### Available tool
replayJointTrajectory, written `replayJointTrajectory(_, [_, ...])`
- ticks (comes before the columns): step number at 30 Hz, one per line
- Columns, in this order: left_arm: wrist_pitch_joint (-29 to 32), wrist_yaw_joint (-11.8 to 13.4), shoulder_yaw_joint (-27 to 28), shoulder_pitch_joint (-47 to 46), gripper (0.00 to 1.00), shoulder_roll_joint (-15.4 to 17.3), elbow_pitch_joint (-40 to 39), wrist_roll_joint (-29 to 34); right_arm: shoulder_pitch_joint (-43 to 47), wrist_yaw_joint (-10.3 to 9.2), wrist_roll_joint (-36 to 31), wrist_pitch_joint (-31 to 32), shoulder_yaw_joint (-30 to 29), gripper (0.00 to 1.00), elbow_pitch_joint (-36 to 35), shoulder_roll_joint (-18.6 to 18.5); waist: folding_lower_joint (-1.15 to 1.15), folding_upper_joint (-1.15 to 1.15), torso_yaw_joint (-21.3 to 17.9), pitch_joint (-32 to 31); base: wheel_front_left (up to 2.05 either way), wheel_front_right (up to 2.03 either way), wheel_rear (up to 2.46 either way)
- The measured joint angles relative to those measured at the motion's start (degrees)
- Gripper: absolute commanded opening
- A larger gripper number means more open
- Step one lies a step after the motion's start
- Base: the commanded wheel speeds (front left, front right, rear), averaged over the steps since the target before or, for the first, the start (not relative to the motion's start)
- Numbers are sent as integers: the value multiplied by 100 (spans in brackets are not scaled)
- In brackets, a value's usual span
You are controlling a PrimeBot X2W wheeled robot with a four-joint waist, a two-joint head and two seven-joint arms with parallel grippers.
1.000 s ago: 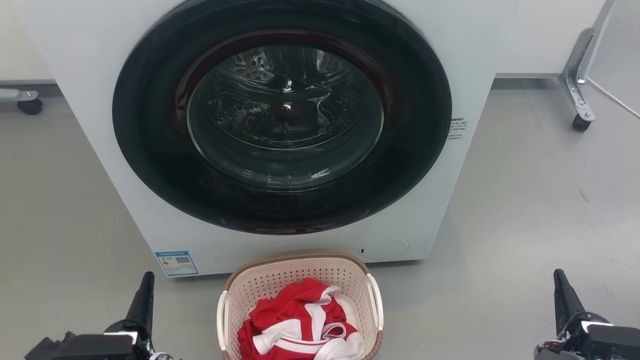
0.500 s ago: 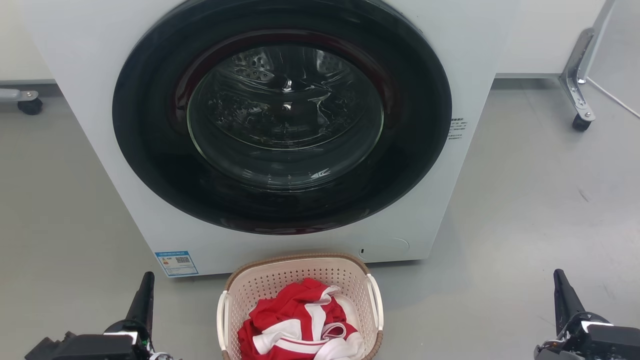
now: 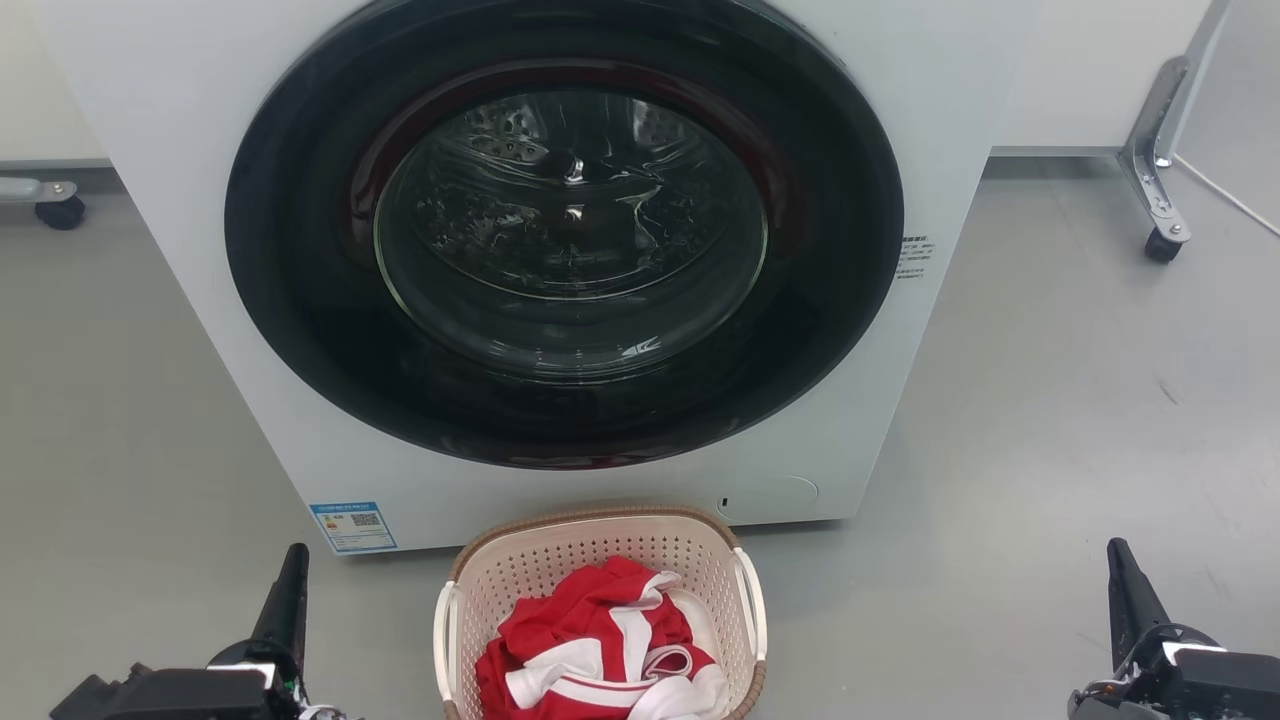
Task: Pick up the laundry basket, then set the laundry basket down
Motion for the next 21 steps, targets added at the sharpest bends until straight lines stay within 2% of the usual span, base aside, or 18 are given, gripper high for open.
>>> replayJointTrajectory(21, [0, 0, -1, 0, 0, -1, 0, 0, 0, 0, 0, 0, 0, 0, -1, 0, 0, 0, 0, 0, 0, 0, 0])
